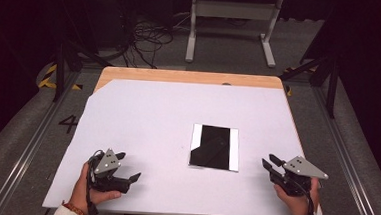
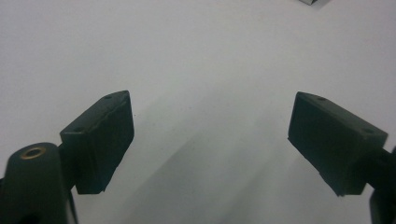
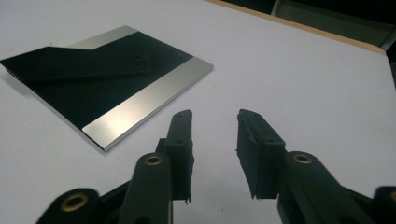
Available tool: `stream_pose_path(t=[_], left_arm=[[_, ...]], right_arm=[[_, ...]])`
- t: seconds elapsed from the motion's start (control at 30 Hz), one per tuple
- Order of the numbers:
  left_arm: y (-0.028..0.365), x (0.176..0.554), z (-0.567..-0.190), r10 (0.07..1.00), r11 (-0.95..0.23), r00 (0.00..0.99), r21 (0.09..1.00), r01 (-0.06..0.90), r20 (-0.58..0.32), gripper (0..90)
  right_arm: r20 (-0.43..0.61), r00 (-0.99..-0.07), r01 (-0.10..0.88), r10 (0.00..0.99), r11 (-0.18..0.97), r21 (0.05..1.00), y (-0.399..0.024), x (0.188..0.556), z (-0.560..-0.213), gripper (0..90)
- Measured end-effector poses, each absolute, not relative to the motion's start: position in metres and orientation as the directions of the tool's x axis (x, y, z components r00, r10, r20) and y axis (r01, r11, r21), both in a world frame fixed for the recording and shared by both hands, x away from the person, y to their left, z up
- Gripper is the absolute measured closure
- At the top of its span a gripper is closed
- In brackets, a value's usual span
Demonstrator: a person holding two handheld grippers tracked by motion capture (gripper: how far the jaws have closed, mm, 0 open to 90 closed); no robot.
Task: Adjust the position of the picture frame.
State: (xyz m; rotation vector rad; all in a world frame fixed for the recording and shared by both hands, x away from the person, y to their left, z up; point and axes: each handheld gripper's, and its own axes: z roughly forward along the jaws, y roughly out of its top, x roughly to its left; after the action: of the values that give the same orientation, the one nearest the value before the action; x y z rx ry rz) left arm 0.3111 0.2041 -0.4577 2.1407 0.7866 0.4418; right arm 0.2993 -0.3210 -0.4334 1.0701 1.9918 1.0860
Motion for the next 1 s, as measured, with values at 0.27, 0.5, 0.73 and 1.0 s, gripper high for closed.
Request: stream_pose_path(t=[0.27,0.5,0.73,1.0], left_arm=[[0.201,0.31,-0.458,0.649,-0.495,0.76,0.784,0.374,0.047,17.3],[0.199,0.31,-0.458,0.634,-0.508,0.77,0.787,0.351,0.066,20.0],[0.193,0.314,-0.457,0.621,-0.524,0.779,0.782,0.339,0.079,33.1],[0.191,0.321,-0.458,0.634,-0.525,0.769,0.776,0.351,0.081,36.0]], right_arm=[[-0.141,-0.504,0.355,0.852,0.353,0.866,-0.315,0.298,-0.435,68.5],[-0.141,-0.524,0.353,0.84,0.365,0.861,-0.31,0.299,-0.435,68.0],[-0.142,-0.54,0.358,0.83,0.379,0.853,-0.307,0.301,-0.437,74.6],[-0.131,-0.559,0.368,0.819,0.386,0.846,-0.302,0.308,-0.439,75.8]])
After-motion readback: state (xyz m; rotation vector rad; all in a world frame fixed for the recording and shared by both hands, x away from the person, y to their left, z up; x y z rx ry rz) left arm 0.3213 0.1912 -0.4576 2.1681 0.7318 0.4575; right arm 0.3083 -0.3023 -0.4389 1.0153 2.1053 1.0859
